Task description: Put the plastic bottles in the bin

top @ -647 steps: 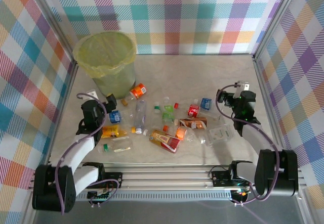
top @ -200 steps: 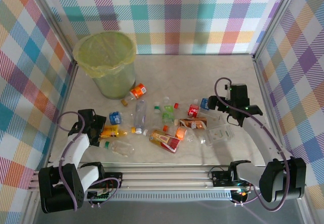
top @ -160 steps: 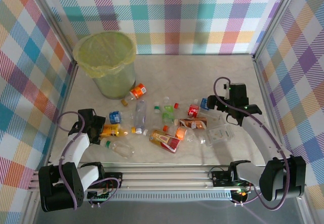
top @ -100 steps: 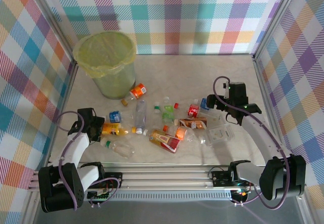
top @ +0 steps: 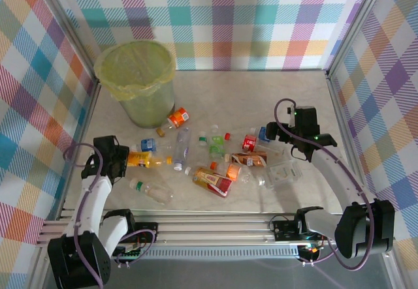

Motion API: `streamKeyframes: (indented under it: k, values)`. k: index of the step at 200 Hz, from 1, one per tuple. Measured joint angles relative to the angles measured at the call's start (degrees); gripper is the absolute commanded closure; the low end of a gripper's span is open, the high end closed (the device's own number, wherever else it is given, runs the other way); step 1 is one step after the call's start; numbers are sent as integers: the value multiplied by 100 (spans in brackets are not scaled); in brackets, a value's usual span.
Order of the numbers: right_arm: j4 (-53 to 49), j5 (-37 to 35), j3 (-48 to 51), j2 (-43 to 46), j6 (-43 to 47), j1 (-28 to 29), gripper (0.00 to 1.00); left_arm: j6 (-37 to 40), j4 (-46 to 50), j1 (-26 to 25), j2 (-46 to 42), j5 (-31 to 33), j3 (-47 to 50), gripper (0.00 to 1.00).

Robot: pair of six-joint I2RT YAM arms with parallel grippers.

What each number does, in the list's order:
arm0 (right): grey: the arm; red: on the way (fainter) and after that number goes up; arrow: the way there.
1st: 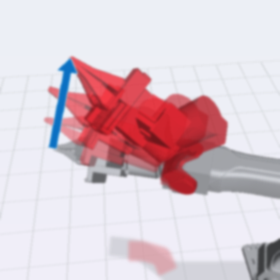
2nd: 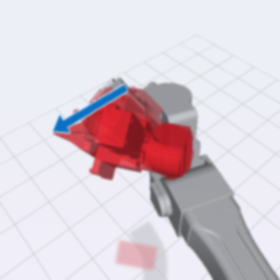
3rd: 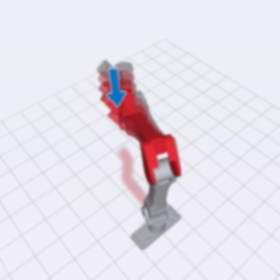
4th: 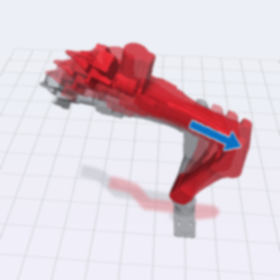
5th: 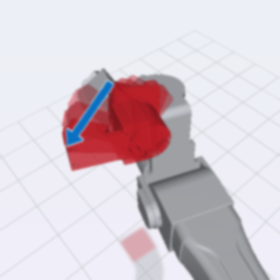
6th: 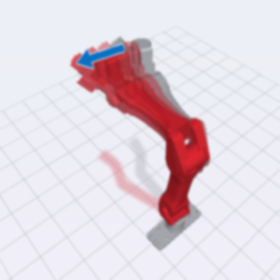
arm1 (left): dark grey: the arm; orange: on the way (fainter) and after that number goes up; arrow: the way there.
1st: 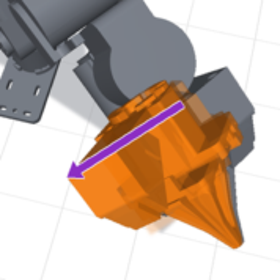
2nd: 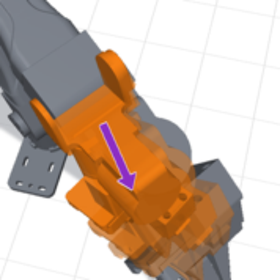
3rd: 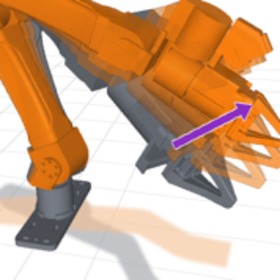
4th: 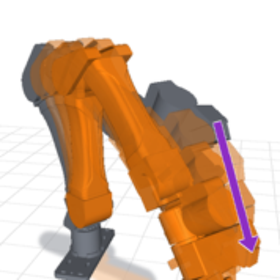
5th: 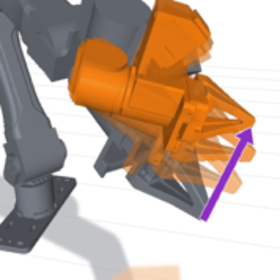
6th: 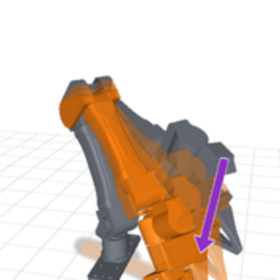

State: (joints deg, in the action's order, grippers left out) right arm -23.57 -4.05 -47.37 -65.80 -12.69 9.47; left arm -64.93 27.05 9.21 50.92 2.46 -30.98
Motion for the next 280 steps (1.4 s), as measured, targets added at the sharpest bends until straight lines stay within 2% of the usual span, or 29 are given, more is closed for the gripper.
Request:
streamKeyframes:
  k: [79, 174, 227, 280]
  values:
    - [-20, -70, -33, 79, -17, 44, 0, 157, 925, 0, -835, -249, -595, 53]
    - [-120, -179, -85, 238, -26, 70, 0, 592, 1366, 0, -1106, -826, -1718, 54]
    - [-160, -254, -85, 256, -63, 70, 0, 957, 1311, 0, -669, -957, -3224, 55]
    - [-225, -260, -85, 435, -166, 70, 0, 1318, 592, 0, 616, -901, -4863, 57]
